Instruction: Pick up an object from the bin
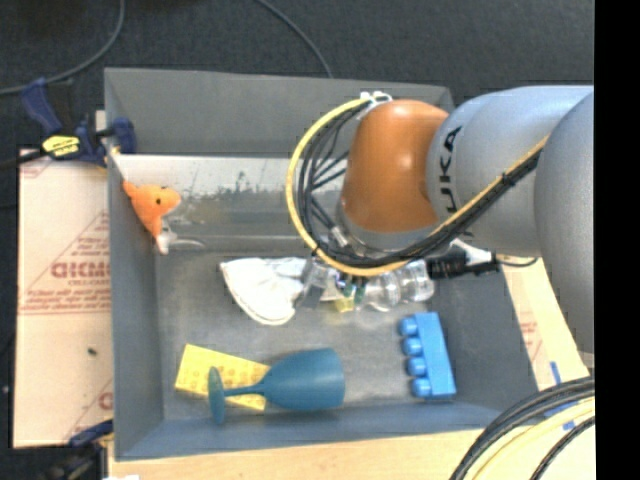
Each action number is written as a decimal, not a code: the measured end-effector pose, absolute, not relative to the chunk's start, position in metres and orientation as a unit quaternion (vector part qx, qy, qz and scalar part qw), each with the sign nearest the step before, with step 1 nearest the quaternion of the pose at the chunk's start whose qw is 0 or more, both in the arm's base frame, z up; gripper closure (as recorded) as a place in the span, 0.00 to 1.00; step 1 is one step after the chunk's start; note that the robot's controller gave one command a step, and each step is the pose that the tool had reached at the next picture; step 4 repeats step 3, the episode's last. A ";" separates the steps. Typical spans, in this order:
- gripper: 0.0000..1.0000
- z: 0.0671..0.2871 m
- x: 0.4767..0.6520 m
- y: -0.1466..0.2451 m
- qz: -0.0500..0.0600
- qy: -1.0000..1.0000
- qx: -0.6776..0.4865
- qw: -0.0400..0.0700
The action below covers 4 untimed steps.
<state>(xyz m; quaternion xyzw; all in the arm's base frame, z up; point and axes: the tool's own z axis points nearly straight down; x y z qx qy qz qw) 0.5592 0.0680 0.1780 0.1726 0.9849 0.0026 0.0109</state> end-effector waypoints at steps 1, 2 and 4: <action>1.00 0.173 0.559 0.074 0.003 0.987 0.162 0.011; 1.00 0.168 0.589 0.058 0.001 1.000 -0.008 0.011; 1.00 0.117 0.585 0.066 0.004 0.988 0.151 0.014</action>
Offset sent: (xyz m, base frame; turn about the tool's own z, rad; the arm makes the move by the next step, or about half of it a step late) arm 0.0556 -0.0336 0.0127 -0.2762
